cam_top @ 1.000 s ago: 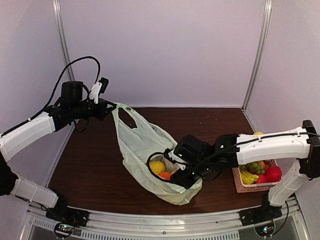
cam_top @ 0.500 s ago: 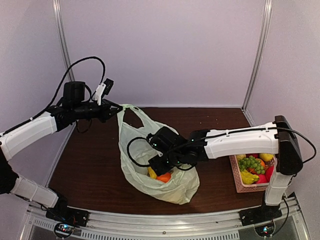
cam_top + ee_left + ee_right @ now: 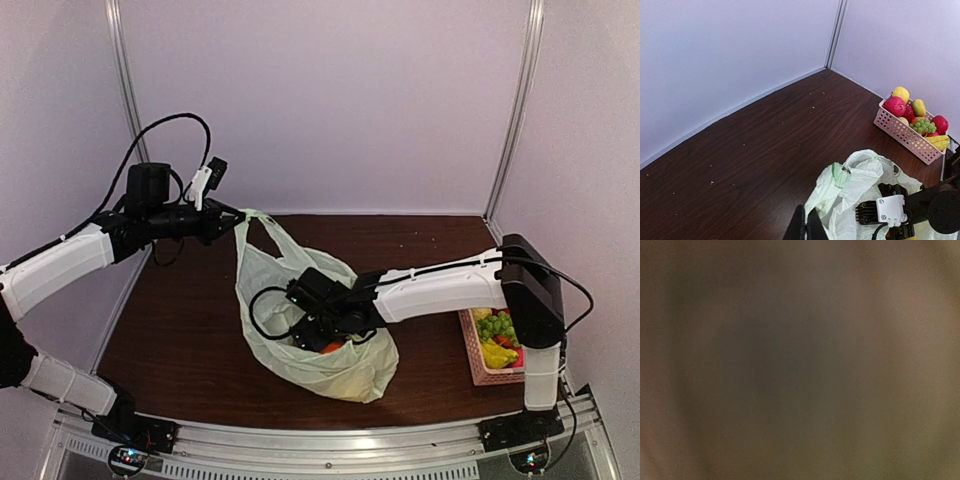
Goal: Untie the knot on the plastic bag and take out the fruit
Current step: Pick up the fake fruit from the takeout bag.
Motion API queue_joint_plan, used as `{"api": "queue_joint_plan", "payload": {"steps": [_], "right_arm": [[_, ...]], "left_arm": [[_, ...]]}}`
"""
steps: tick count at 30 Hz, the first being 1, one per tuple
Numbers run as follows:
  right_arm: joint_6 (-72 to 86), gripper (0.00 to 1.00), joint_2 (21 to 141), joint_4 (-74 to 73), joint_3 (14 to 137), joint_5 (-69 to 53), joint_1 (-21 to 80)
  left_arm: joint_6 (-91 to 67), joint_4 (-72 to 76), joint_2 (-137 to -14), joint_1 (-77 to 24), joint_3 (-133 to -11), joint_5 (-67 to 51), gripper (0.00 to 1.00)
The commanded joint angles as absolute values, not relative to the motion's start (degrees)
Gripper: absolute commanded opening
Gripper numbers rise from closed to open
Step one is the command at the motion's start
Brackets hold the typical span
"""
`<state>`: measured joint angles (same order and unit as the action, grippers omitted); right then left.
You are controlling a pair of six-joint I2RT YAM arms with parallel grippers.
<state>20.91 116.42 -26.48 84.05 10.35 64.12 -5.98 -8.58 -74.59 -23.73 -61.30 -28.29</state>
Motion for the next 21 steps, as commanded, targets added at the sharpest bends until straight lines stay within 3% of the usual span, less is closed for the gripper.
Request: {"api": "queue_joint_plan", "payload": {"steps": [1, 11, 21], "right_arm": [[21.1, 0.82, 117.1, -23.4, 83.0, 11.2, 63.3], [21.8, 0.46, 111.7, -18.9, 79.0, 10.1, 63.0], [22.1, 0.41, 94.7, -1.7, 64.7, 1.1, 63.0]], "left_arm": [[-5.5, -6.6, -75.3, -24.0, -62.2, -28.6, 0.00], [-5.2, -7.5, -75.9, -24.0, -62.5, -26.9, 0.00], [-5.1, -8.3, -76.3, -24.0, -62.8, -25.6, 0.00]]}}
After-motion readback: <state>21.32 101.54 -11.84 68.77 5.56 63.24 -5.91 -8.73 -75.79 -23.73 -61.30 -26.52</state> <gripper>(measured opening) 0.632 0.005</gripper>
